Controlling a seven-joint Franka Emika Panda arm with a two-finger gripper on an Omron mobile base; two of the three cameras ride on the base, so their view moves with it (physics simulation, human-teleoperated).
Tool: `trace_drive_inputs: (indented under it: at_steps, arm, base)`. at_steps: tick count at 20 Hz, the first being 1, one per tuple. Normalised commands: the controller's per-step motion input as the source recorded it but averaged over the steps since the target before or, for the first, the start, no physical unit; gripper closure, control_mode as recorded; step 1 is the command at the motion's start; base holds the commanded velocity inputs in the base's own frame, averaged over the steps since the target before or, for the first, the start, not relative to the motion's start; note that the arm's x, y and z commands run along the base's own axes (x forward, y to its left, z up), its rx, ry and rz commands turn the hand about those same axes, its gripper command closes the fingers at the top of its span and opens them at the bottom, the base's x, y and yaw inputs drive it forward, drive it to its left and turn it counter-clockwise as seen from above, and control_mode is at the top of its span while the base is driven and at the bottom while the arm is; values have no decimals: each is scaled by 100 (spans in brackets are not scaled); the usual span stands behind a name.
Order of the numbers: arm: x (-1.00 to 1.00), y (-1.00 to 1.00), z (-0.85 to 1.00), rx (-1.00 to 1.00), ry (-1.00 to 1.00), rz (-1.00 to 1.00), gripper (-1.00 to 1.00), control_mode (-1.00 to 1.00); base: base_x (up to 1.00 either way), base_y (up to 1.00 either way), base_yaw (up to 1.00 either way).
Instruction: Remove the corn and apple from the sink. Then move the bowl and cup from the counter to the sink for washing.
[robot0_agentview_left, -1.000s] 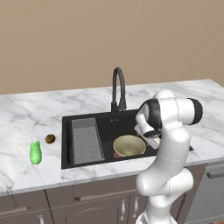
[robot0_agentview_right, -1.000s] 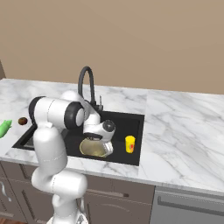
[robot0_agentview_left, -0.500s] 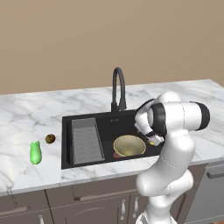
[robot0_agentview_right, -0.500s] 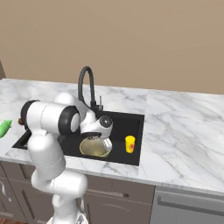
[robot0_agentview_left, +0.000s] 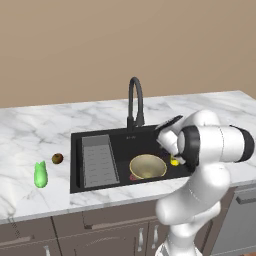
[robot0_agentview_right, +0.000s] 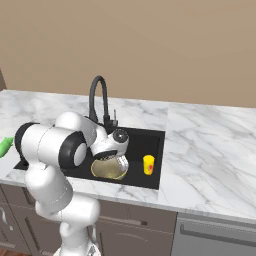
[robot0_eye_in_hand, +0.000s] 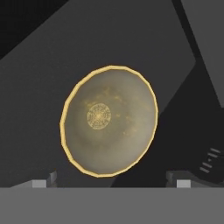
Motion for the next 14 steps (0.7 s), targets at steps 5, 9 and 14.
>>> trace_drive_inputs:
  at_steps: [5, 9, 14]
  arm:
    - [-15, -3, 36, 0, 0, 0, -100, -100]
    - [-13, -1, 38, 0, 0, 0, -100, -100]
    - [-14, -3, 39, -1, 0, 0, -100, -100]
  base:
    - [0, 0, 0]
    - [0, 0, 0]
    - [0, 0, 0]
